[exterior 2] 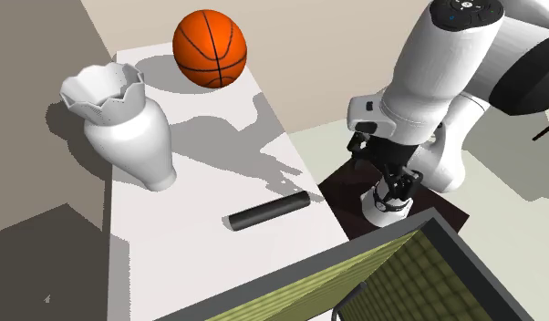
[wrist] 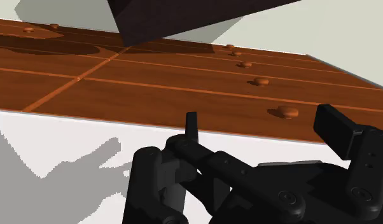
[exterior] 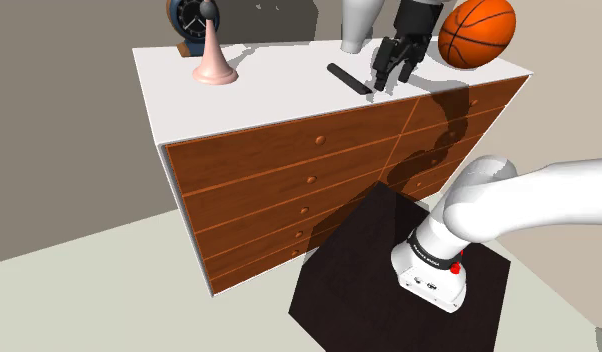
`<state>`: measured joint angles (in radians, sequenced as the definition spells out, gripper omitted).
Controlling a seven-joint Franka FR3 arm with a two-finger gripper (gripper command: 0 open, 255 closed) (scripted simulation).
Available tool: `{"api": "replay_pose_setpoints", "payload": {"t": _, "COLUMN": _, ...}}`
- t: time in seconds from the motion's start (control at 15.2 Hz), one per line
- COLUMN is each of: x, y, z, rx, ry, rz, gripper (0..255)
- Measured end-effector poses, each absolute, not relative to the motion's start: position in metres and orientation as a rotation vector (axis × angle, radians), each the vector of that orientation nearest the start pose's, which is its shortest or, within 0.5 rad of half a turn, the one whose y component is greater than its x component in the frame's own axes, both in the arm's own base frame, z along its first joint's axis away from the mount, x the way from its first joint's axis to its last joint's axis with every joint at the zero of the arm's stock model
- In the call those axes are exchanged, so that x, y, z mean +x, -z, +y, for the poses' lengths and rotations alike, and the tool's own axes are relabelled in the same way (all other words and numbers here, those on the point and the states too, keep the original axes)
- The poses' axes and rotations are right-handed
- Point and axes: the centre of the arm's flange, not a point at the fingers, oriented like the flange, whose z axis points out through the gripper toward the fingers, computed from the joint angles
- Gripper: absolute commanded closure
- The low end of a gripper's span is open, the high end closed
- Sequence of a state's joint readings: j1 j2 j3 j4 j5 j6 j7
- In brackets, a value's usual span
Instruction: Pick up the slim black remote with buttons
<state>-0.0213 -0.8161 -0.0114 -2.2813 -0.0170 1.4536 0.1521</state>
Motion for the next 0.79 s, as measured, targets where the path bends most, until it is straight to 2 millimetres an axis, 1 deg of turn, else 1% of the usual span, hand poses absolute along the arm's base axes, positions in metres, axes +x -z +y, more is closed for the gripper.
{"api": "replay_pose_setpoints", "payload": {"t": 0.07, "x": 0.286, "y": -0.624, "z": -0.013, "rx": -3.138, "ry": -0.017, "rz": 0.288, "gripper": 0}}
{"api": "replay_pose_setpoints", "payload": {"t": 0.13, "x": 0.291, "y": -0.623, "z": -0.017, "rx": -3.134, "ry": -0.017, "rz": 0.300, "gripper": 0}}
{"api": "replay_pose_setpoints", "payload": {"t": 0.46, "x": 0.337, "y": -0.612, "z": -0.052, "rx": -3.093, "ry": -0.009, "rz": 0.413, "gripper": 0}}
{"api": "replay_pose_setpoints", "payload": {"t": 0.53, "x": 0.347, "y": -0.608, "z": -0.062, "rx": -3.083, "ry": -0.008, "rz": 0.437, "gripper": 0}}
{"api": "replay_pose_setpoints", "payload": {"t": 0.79, "x": 0.388, "y": -0.602, "z": -0.097, "rx": -3.044, "ry": 0.002, "rz": 0.535, "gripper": 0}}
